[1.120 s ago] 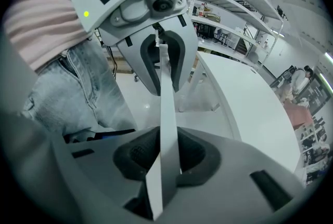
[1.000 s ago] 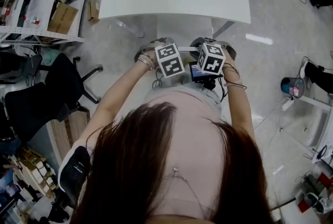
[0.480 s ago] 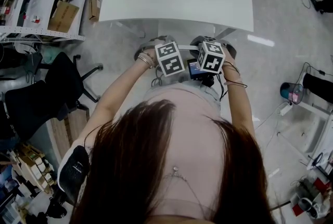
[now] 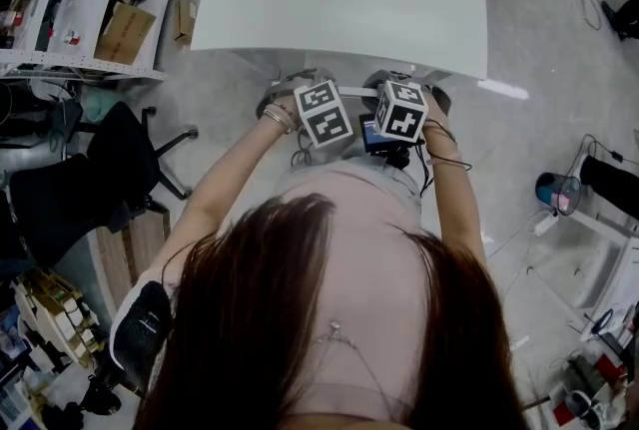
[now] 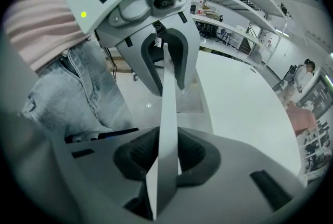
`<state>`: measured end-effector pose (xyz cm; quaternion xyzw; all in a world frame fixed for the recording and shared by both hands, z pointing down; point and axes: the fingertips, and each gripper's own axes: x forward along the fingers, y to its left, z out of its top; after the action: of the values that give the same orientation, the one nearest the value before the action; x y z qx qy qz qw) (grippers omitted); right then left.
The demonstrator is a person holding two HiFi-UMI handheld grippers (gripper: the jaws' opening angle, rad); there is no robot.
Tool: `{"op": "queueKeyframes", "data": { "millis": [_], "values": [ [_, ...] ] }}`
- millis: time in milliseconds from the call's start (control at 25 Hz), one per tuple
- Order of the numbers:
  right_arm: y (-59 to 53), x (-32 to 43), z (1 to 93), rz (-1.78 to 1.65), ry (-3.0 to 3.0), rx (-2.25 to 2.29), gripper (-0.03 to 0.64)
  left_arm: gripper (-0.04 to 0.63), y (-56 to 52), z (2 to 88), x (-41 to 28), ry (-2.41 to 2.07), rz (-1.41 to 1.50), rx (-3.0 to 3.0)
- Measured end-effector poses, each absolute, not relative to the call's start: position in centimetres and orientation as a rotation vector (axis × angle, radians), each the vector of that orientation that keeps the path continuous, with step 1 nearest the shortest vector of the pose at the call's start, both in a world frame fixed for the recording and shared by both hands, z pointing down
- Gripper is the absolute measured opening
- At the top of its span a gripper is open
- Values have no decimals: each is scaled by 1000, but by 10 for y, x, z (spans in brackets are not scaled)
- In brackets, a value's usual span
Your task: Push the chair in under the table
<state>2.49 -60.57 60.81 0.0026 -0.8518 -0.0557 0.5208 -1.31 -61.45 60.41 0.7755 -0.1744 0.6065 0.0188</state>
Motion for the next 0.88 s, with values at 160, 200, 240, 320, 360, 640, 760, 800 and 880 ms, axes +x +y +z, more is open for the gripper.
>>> {"op": "queueKeyframes", "data": {
  "millis": [160,200,240,320,360,640,760,800,880],
  "values": [
    [-617,25,608,-139,-2042,5,91,137,-626,604,-13,-571,1886,2399],
    [-620,25,608,-139,-2042,4,91,137,-629,604,-13,-579,1886,2397],
    [-623,26,608,-140,-2041,4,91,138,-632,605,-13,-585,1886,2396],
    [-629,25,609,-141,-2041,3,91,138,-638,606,-13,-591,1886,2395],
    [-631,24,609,-141,-2041,3,91,140,-641,606,-14,-592,1885,2395],
    [-646,23,608,-154,-2036,4,91,141,-656,604,-15,-602,1894,2396],
    [-652,23,608,-162,-2035,7,91,141,-661,605,-15,-603,1896,2401],
    [-654,23,608,-165,-2034,8,91,141,-663,605,-15,-604,1897,2402],
    [-658,21,608,-168,-2033,7,92,141,-667,606,-16,-607,1898,2401]
  ]
}}
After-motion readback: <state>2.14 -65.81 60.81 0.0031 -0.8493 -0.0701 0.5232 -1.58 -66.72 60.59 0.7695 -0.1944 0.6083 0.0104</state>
